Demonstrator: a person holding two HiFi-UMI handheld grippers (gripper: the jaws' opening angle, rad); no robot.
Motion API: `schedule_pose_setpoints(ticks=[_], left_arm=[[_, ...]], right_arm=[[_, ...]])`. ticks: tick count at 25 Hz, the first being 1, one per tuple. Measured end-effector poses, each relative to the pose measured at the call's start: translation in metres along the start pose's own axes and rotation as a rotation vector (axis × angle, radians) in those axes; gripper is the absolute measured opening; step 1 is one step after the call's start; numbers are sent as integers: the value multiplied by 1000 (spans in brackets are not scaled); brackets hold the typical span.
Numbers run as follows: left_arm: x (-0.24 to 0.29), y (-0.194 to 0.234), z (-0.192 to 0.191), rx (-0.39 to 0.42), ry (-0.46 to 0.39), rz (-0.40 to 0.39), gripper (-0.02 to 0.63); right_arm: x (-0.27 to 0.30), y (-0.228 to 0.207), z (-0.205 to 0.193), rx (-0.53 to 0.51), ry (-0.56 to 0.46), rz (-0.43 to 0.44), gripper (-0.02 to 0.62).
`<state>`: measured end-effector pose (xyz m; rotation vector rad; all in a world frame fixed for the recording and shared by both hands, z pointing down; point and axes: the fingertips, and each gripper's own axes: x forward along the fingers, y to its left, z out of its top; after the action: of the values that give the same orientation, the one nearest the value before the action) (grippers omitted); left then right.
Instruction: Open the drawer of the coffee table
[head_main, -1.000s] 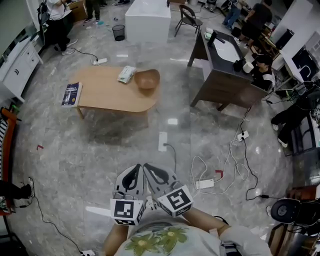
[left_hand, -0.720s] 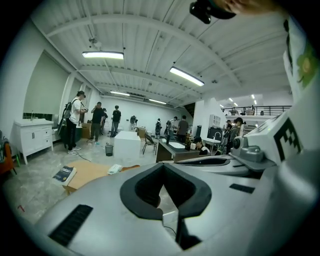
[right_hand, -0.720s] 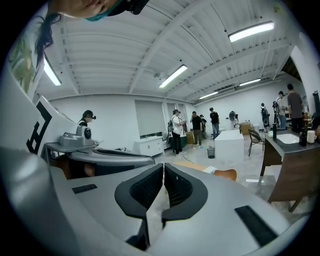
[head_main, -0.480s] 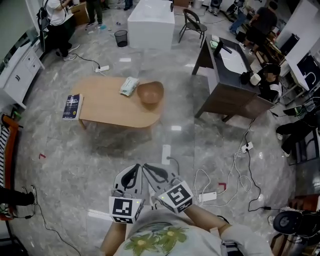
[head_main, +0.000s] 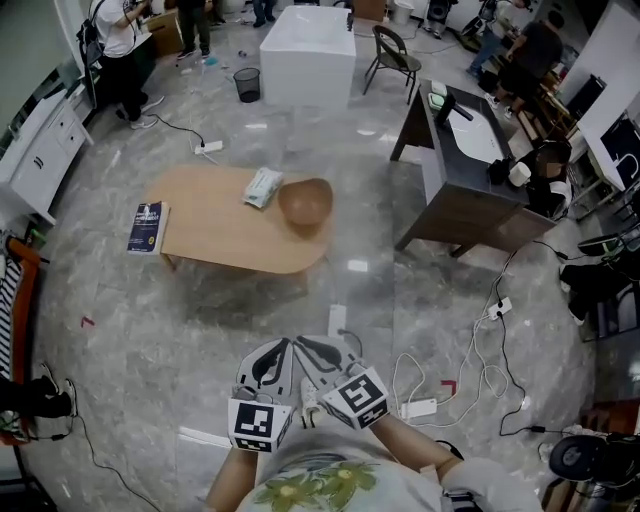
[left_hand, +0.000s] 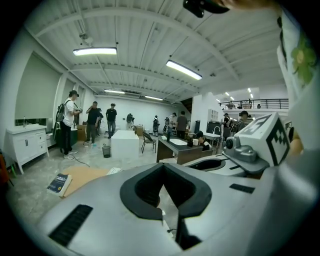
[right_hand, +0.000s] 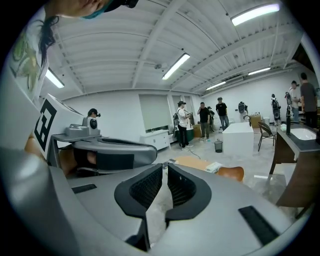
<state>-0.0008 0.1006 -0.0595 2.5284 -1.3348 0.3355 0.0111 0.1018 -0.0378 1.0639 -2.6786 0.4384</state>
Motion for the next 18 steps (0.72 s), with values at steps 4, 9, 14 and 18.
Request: schedule_pose_setpoints(ticks=[4, 9, 14, 18], left_arm=[[12, 10, -10, -4, 27, -32, 4], [27, 30, -23, -20, 73, -79, 5], [48, 54, -27, -16, 105, -107, 4], [62, 74, -52, -34, 142, -116, 5]], right_arm=[[14, -10, -7, 23, 14, -29, 21], [39, -23, -16, 43, 44, -57, 21], [61, -40, -25, 41, 72, -85, 21], [78, -53, -39, 39, 82, -125, 21]])
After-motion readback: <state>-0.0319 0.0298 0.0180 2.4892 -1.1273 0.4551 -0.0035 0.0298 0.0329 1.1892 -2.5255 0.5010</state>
